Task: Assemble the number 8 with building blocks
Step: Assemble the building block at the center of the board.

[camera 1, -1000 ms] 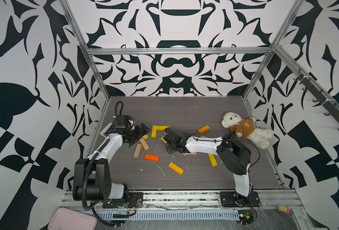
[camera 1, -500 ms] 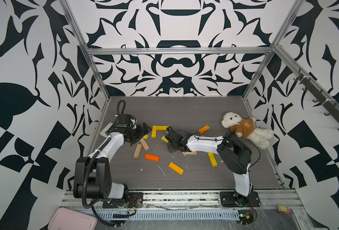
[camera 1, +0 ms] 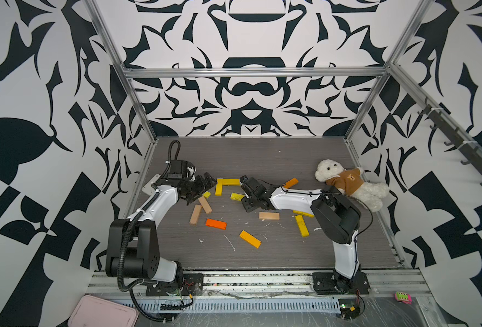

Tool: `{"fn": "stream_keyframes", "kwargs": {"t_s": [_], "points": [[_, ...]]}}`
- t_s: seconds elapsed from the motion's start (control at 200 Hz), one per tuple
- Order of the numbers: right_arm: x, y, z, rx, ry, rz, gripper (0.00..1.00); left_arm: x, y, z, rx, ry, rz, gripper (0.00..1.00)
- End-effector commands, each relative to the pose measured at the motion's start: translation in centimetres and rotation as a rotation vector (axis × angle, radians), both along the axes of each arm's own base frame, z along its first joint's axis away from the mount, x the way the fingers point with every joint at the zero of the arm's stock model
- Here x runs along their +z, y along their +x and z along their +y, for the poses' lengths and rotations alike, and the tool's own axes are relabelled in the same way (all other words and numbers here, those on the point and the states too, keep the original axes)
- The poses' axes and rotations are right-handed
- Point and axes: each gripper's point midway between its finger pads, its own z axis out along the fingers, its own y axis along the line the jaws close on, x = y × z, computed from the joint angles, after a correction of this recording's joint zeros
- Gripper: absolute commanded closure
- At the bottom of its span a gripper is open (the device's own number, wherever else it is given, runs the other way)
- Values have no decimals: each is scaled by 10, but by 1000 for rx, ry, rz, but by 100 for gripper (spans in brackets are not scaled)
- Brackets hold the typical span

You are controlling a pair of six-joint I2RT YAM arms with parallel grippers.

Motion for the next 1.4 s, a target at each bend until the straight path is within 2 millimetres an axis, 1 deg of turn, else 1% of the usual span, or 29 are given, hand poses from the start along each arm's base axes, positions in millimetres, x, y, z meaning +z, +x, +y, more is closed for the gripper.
{"fn": "stream_keyframes", "kwargs": {"t_s": [0.0, 0.31, 0.525, 0.77, 1.395], "points": [[11, -3, 10, 102, 52, 2, 67, 2, 2, -5, -18, -2, 3, 1], [8, 0, 16, 156, 35, -3, 65, -1, 5, -6, -23, -2, 16, 1], [7, 9, 18, 167, 1, -27, 64, -3, 5, -8, -27, 0, 23, 1], [9, 18, 26, 188, -7, -42, 64, -3, 4, -9, -28, 3, 21, 1], [10, 17, 35, 203, 26, -26, 64, -5, 4, -10, -31, 10, 26, 1]]}}
